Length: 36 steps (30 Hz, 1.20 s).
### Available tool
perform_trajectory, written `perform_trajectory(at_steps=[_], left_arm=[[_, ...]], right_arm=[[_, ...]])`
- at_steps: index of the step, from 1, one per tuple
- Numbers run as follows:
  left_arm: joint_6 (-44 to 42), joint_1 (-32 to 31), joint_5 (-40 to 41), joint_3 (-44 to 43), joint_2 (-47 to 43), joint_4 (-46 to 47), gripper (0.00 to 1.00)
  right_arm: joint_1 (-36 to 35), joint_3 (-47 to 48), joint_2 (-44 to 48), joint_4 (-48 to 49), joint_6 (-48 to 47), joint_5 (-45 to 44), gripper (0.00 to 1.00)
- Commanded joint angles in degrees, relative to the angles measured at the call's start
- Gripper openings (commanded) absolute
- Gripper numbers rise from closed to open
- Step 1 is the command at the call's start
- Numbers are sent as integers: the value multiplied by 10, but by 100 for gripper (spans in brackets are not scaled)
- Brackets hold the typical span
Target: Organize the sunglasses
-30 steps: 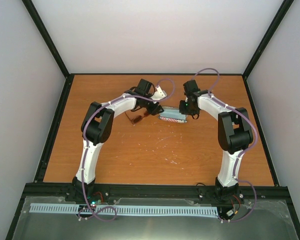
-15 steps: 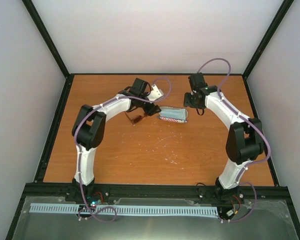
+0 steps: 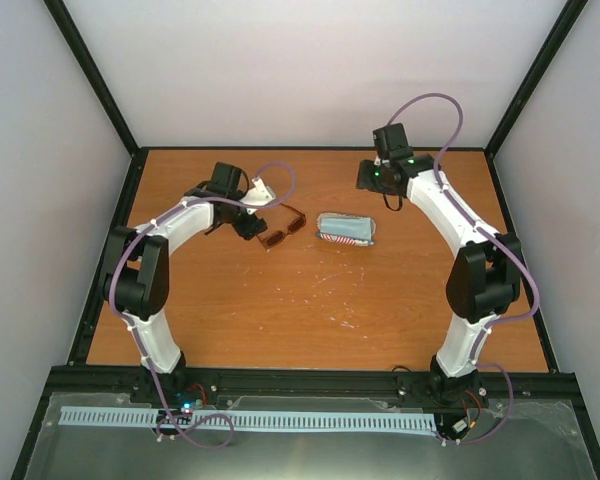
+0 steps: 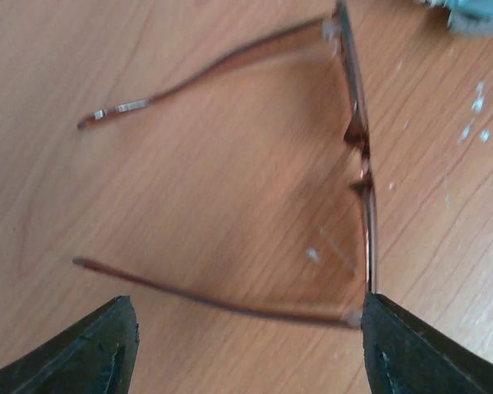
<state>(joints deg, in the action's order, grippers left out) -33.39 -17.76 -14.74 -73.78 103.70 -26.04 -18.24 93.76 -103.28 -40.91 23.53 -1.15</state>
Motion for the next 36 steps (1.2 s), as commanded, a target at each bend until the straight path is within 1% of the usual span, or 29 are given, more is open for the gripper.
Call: perform_trajectory(at_steps=[1, 8, 18, 25, 28, 32, 36], left_arm=[[-44, 4, 26, 5, 0, -28, 75], [-52, 4, 11, -26, 32, -56, 75], [-68, 4, -23, -22, 36, -75, 74], [-63, 4, -56, -32, 42, -83, 72], [-62, 4, -72, -38, 53, -88, 68], [-58, 3, -84, -57, 79, -104, 59], [-58, 1, -81, -63, 94, -100, 55]], right_arm=[[-21, 27, -28, 12, 8, 17, 56], [-25, 18, -31, 26, 17, 22, 56], [-30, -16, -25, 47, 46, 25, 56], [-35, -24, -25, 44, 44, 26, 56], [-35, -28, -20, 42, 41, 24, 56], [-34, -30, -18, 38, 35, 23, 56], [-35, -30, -19, 34, 31, 21, 56]])
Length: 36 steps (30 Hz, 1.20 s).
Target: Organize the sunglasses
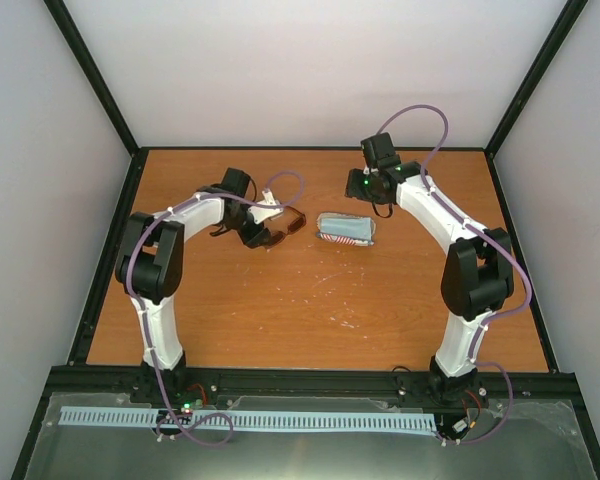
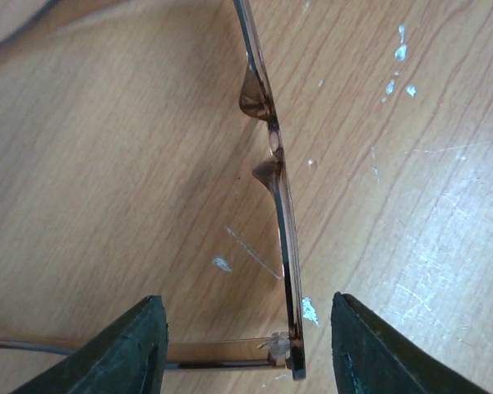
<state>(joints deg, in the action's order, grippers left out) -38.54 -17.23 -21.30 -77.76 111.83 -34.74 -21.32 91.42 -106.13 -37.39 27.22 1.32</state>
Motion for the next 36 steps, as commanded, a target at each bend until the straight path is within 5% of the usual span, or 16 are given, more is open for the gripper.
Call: perform_trajectory(at_steps=[1, 18, 30, 36], left_arm=[[-7, -5, -12, -25, 16, -12, 53], [4, -14, -12, -12, 23, -2, 5], [25, -14, 8, -16, -4, 21, 1], [31, -13, 51, -46, -43, 90, 0]], right_arm=[[-4, -7, 9, -1, -7, -4, 56], [-4, -9, 4, 1, -4, 12, 53], [-3, 5, -13, 15, 12, 77, 47], [24, -4, -29, 70, 80, 232, 52]])
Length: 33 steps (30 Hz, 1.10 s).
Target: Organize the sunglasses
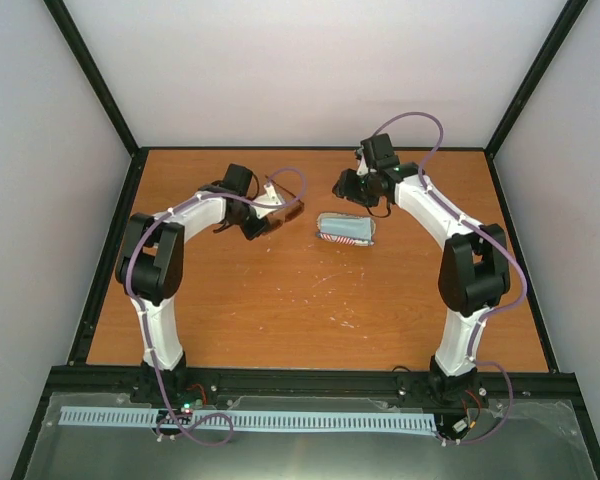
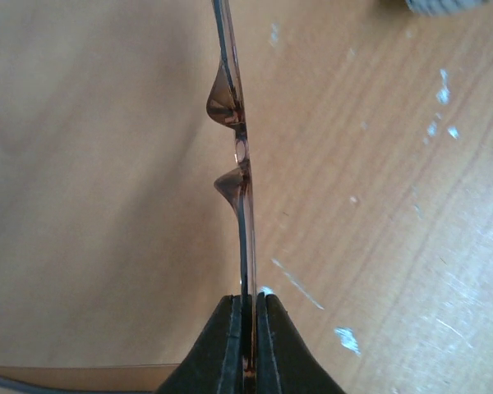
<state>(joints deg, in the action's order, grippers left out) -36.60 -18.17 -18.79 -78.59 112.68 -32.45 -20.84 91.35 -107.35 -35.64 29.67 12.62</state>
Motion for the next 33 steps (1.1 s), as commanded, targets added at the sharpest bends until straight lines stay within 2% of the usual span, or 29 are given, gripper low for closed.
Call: perform_trajectory(at_steps=[1, 4, 6, 10, 13, 19, 21, 25, 29, 33], left_arm=[[15, -4, 28, -39, -64, 88, 0], [23, -3, 14, -28, -105, 137, 1], [36, 3, -45, -28, -126, 143, 0], [85, 15, -227, -88, -109, 57, 1], [111, 17, -330, -122, -89, 5, 0], [111, 17, -452, -210, -21, -105, 1], [125, 17, -448, -229, -2, -115, 1], [139, 17, -360, -215, -12, -62, 1], [108, 17, -266, -197, -37, -14, 1], [61, 16, -193, -162, -73, 46, 1]], right_arm=[[30, -17, -14, 80, 75, 151, 52], [61, -54, -8, 162, 125, 243, 52], [69, -67, -3, 207, 130, 289, 52], [69, -72, 20, 221, 30, 312, 50], [69, -99, 49, 250, -15, 332, 48], [65, -150, 86, 374, 7, 434, 44], [63, -154, 89, 385, 23, 450, 44], [62, -167, 101, 353, 43, 447, 44], [69, -173, 125, 277, 27, 406, 44], [114, -175, 141, 219, 32, 389, 43]])
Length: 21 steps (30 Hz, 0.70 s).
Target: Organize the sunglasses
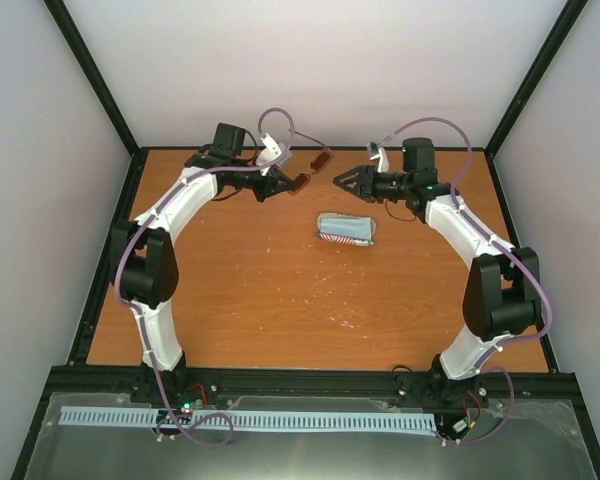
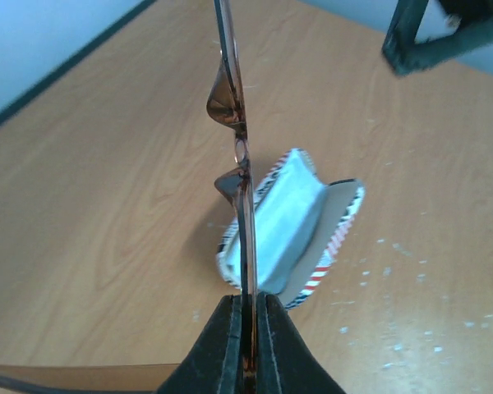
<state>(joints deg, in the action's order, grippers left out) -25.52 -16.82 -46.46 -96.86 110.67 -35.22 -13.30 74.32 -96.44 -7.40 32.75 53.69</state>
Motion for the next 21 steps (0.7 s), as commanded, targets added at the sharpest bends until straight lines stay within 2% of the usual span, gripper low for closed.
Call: perform_trajectory(at_steps=[1, 5, 8, 13, 16, 21], left_arm=[[-62, 3, 100, 37, -65, 99, 1], [-146, 2, 133, 143, -136, 240, 1], [-243, 0, 114, 255, -200, 385, 1], [-419, 0, 16, 390, -260, 532, 1], [-483, -1, -32, 447, -268, 626, 1], [-576, 0, -86, 498, -240, 756, 1]], right_arm=[[54, -7, 36, -67, 8, -22, 42], [129, -11, 27, -51, 55, 3, 43], [159, 45, -30, -74, 64, 49, 44], [154, 238, -159, -230, -14, 112, 46], [143, 327, -217, -322, -70, 154, 47], [108, 284, -213, -280, -51, 194, 48]])
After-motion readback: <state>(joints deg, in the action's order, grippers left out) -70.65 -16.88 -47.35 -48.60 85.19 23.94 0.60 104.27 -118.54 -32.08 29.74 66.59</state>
